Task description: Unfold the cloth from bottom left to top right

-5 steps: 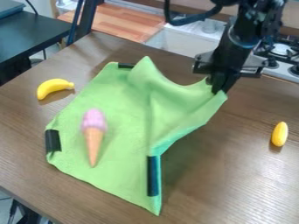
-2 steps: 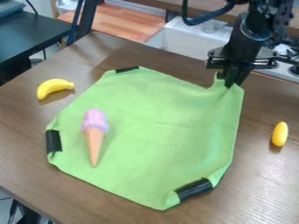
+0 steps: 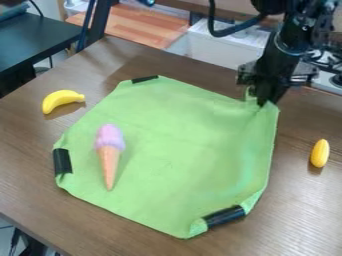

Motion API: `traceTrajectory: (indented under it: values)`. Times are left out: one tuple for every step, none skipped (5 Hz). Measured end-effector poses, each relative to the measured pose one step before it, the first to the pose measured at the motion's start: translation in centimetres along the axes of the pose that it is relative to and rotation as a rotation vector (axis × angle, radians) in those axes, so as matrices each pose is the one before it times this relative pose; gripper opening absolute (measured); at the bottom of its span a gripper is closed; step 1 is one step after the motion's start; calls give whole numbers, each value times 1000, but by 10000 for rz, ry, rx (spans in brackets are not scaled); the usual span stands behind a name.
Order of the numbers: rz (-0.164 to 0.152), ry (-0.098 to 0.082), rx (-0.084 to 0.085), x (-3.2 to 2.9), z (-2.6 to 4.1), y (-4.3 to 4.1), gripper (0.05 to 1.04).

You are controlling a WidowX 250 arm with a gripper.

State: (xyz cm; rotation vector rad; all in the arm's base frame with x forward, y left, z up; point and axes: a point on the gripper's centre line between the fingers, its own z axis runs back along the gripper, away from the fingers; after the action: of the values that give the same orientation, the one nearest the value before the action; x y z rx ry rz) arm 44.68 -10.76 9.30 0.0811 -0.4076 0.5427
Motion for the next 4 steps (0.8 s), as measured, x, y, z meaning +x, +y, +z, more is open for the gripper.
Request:
traceTrajectory:
  values:
    - [4,257,-185,-489,-118,-259,481]
    - [3,150,-9,-335,-157,31,758]
    - [33,155,-237,-383,183,-250,988]
    - [233,-89,-993,904,3500,-212,1001]
